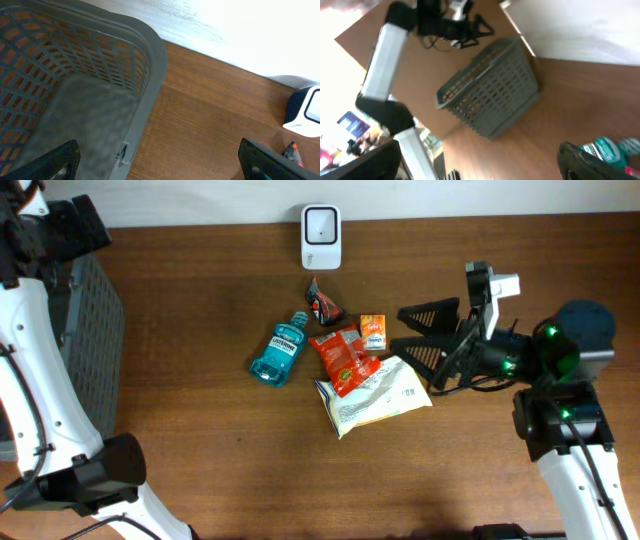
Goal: Scan the item barcode
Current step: 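Move the right gripper over the Listerine bottle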
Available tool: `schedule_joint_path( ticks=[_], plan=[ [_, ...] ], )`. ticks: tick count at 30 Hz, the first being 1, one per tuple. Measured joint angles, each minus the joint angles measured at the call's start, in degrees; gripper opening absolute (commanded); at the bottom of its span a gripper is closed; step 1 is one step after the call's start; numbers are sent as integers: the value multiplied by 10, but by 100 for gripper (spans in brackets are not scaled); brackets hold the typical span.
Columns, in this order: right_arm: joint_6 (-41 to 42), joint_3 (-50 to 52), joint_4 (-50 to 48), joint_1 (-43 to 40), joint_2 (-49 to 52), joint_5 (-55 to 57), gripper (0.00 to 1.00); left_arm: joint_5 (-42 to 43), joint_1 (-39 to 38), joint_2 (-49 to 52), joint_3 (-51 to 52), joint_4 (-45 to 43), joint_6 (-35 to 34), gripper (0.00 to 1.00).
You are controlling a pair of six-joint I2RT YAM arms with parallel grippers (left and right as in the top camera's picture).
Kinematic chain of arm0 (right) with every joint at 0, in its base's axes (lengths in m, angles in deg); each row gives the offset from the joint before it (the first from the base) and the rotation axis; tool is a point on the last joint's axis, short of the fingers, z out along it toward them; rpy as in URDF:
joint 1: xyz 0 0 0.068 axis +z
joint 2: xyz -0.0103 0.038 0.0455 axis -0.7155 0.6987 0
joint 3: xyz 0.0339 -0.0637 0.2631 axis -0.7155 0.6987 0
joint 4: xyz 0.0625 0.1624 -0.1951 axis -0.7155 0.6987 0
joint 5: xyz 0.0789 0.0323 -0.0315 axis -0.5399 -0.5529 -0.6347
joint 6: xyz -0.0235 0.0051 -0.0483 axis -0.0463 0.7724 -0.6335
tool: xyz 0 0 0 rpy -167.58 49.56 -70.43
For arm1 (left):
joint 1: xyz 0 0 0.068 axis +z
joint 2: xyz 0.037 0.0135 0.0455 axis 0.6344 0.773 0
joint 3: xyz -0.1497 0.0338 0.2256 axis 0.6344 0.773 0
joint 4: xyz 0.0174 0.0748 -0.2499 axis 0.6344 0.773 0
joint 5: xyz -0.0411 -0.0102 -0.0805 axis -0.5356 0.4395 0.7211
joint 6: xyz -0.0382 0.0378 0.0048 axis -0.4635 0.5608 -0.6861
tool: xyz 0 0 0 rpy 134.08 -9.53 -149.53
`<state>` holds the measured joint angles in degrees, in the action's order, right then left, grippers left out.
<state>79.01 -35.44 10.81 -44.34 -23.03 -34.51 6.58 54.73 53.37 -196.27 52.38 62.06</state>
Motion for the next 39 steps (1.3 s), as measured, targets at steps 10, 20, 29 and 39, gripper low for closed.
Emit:
schedule_joint_path(
  ticks=[10,20,29,39],
  plan=[
    [-17,-3,114,24,0,160,98,2,0,0,0,1,0,99],
    [-136,-296,570,179,117,494,98,3,0,0,0,1,0,99],
    [-125,-388,508,280,295,541,99,4,0,0,0,1,0,99],
    [110,-388,410,299,425,579,99,5,0,0,0,1,0,99]
  ],
)
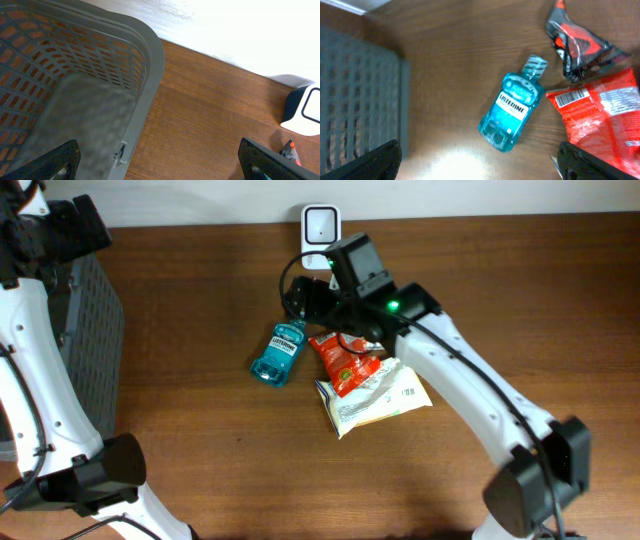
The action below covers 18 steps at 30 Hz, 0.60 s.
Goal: Scan the item barcode
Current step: 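Move the right gripper over the Listerine bottle, then lower the right gripper and grasp the Listerine bottle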
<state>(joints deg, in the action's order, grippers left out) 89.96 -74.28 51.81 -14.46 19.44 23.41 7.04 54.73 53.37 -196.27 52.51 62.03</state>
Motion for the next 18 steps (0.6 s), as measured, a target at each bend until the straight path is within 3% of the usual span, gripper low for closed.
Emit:
schedule_joint_path(
  ticks=[3,10,18],
  plan=[
    [40,-2,-6,0,41,4,99,0,0,0,0,0,0,99],
    [42,-107,122,0,107,12,99,0,0,0,0,0,0,99],
    [61,-128,83,15,143,35,99,0,0,0,0,0,0,99]
  ],
)
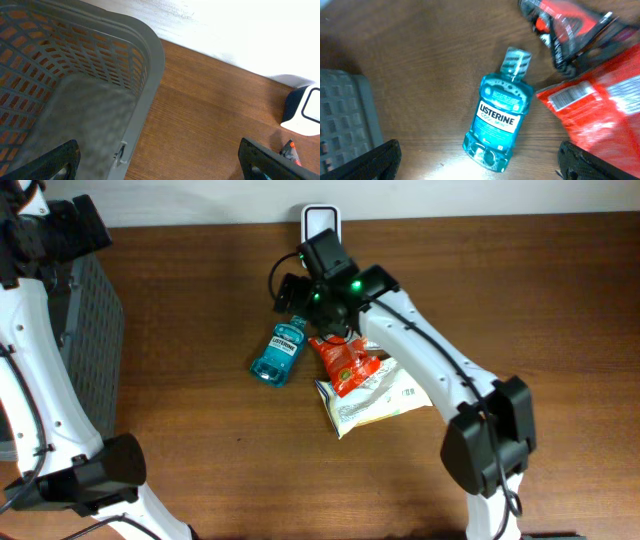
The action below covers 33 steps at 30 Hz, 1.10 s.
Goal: Scan the item barcode
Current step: 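Lower the right gripper and grasp the Listerine bottle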
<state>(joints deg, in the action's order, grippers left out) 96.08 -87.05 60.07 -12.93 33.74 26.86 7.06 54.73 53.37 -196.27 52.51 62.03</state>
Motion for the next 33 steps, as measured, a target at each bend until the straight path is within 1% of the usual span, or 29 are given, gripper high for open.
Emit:
schedule_joint_path(
  ticks=[1,2,7,11,15,23,33],
  plan=[
    [4,0,-8,5,9,2,98,0,0,0,0,0,0,99],
    [9,0,-18,13,19,3,95,0,0,0,0,0,0,99],
    [33,0,-35,47,56,33,91,0,0,0,0,0,0,99],
    [37,0,-54,75,75,79,89,0,0,0,0,0,0,99],
    [37,0,-74,94,90,101,85,0,0,0,0,0,0,99],
    [39,0,-75,136,106,203,86,0,0,0,0,0,0,99],
    [47,0,-68,144,127,248,86,0,0,0,0,0,0,99]
  ],
)
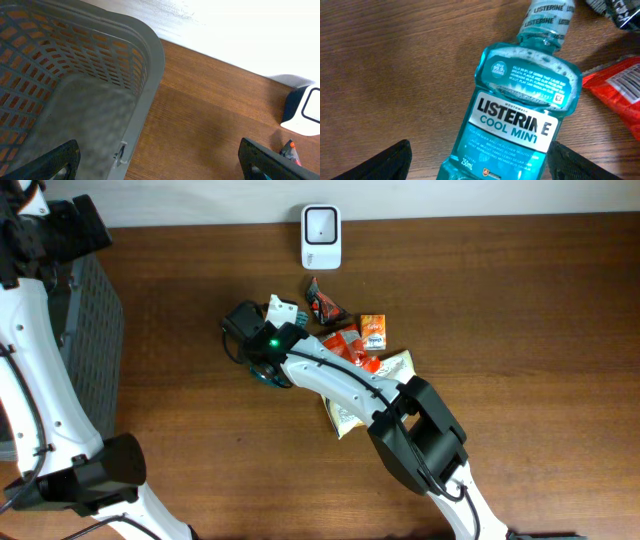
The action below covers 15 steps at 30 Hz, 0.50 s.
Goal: Scan the item barcode
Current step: 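Lower the right gripper and grasp the Listerine bottle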
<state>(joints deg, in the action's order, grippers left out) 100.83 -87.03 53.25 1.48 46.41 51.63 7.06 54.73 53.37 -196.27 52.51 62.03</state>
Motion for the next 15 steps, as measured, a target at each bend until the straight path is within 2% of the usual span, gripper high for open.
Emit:
schedule_joint_path(
  ticks=[8,15],
  plan=[
    [0,0,10,0,30,5,86,0,0,0,0,0,0,99],
    [2,-2,69,-15,30,4,86,0,0,0,0,0,0,99]
  ],
)
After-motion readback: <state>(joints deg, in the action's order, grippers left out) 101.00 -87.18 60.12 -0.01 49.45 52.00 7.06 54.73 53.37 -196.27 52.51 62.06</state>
